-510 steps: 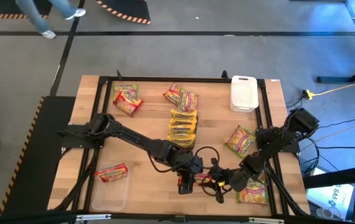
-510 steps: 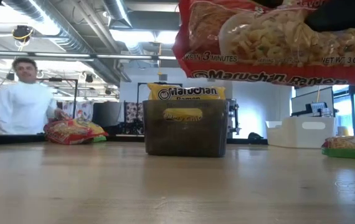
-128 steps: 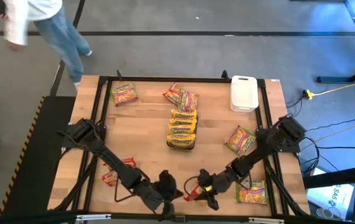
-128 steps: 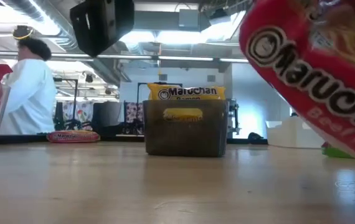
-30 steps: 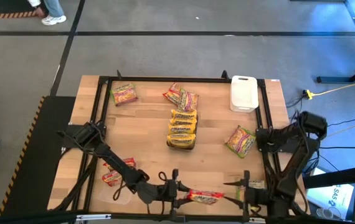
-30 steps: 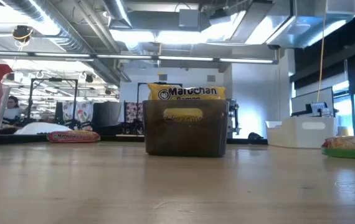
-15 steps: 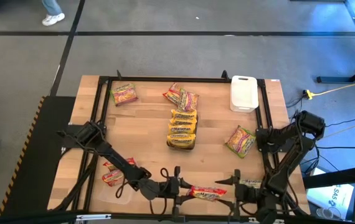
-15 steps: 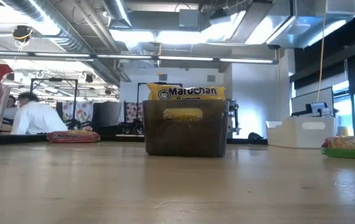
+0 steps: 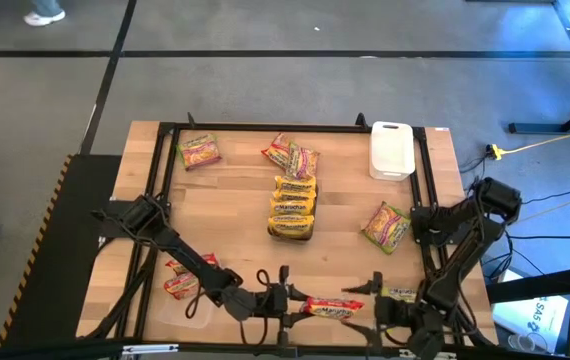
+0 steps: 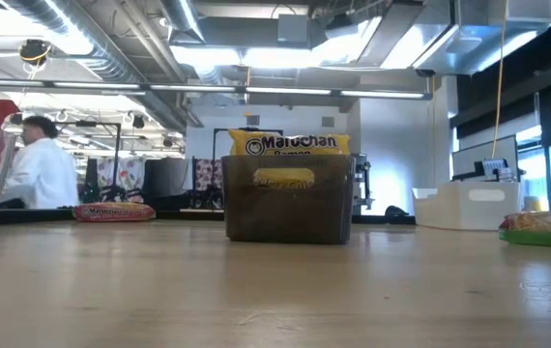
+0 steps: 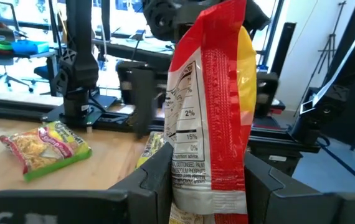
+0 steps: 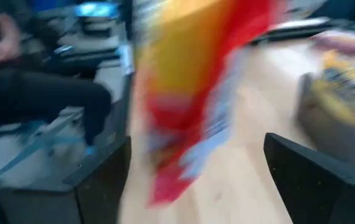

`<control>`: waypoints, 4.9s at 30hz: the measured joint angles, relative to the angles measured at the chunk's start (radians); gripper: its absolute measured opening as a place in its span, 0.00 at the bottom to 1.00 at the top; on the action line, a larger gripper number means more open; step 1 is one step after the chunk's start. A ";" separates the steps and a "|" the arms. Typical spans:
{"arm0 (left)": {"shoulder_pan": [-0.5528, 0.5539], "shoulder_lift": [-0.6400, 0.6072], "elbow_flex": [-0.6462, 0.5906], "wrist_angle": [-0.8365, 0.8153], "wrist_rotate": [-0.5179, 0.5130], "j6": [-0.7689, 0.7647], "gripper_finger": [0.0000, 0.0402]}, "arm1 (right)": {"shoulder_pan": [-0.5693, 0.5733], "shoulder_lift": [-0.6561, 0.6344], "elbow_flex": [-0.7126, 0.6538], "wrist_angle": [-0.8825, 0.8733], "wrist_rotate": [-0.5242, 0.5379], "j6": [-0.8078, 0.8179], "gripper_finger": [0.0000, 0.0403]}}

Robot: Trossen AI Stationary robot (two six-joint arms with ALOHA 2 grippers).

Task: Sort Maruchan noodles
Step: Put the red noodle pack into the transparent bin

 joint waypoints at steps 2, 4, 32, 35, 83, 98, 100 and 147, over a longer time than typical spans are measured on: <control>0.001 0.000 0.000 0.018 0.003 0.016 0.28 | -0.020 0.000 0.000 0.029 -0.005 -0.045 0.85; 0.000 0.000 0.000 0.031 0.006 0.023 0.28 | -0.041 0.000 0.000 0.081 -0.058 -0.104 0.85; 0.003 -0.060 0.000 -0.011 0.000 -0.004 0.53 | -0.092 0.000 0.000 0.241 -0.123 -0.399 0.22; 0.003 -0.110 0.000 -0.072 -0.001 -0.008 0.56 | -0.092 0.000 0.000 0.209 -0.145 -0.360 0.22; 0.217 0.146 0.923 -1.689 0.489 -0.352 0.55 | -0.242 0.000 0.000 0.040 -0.365 -0.137 0.24; 0.226 0.146 0.875 -1.693 0.535 -0.346 0.38 | -0.258 0.000 0.000 0.039 -0.365 -0.142 0.25; 0.226 0.146 0.875 -1.694 0.538 -0.333 0.32 | -0.258 0.000 0.000 0.039 -0.364 -0.138 0.25; -0.354 -0.246 0.530 -2.365 0.335 -1.368 0.27 | -0.123 -0.075 0.002 -0.140 -0.419 -0.014 0.63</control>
